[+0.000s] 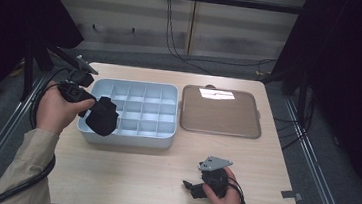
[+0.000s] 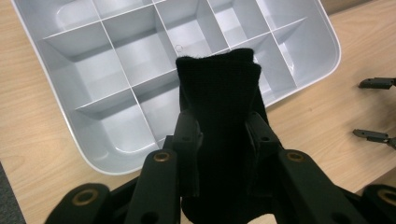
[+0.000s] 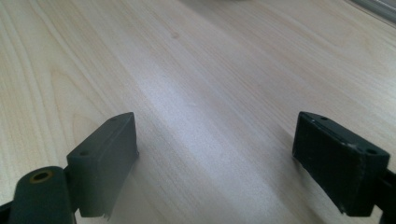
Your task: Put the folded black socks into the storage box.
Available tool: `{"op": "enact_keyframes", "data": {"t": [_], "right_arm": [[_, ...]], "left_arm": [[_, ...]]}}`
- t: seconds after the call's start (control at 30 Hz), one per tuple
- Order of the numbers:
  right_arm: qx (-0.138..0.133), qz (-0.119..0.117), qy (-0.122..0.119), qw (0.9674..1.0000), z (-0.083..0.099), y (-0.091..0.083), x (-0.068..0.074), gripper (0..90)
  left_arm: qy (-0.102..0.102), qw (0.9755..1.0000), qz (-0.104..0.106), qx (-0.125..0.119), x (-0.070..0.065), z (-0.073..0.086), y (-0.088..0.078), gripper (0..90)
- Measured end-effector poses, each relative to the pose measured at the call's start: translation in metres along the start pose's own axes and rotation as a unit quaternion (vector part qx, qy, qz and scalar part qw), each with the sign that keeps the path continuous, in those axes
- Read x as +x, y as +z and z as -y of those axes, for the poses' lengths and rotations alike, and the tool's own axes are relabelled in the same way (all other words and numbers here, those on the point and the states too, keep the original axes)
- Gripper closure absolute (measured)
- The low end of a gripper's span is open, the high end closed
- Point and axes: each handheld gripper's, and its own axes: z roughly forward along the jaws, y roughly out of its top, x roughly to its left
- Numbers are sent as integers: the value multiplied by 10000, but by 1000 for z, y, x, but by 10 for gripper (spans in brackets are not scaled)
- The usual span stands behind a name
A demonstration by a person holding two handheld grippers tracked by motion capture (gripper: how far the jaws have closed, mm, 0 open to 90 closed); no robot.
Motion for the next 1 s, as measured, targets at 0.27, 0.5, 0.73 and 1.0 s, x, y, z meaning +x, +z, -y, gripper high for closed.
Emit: {"op": "enact_keyframes", "data": {"t": [0.27, 0.5, 0.73, 1.0], "right_arm": [[-1, 1, -1, 10000, 0, 0, 0, 134], [0, 0, 3, 10000, 0, 0, 0, 135], [-1, -1, 1, 10000, 0, 0, 0, 134], [-1, 3, 4, 10000, 0, 0, 0, 135]], "left_arm": [[-111, 9999, -38, 20, 11, -3, 3, 706], [-224, 9997, -48, 3, 20, -4, 4, 706], [-268, 9996, -93, -61, 27, -6, 4, 706], [-349, 9992, -187, -88, 37, -8, 6, 705]]}}
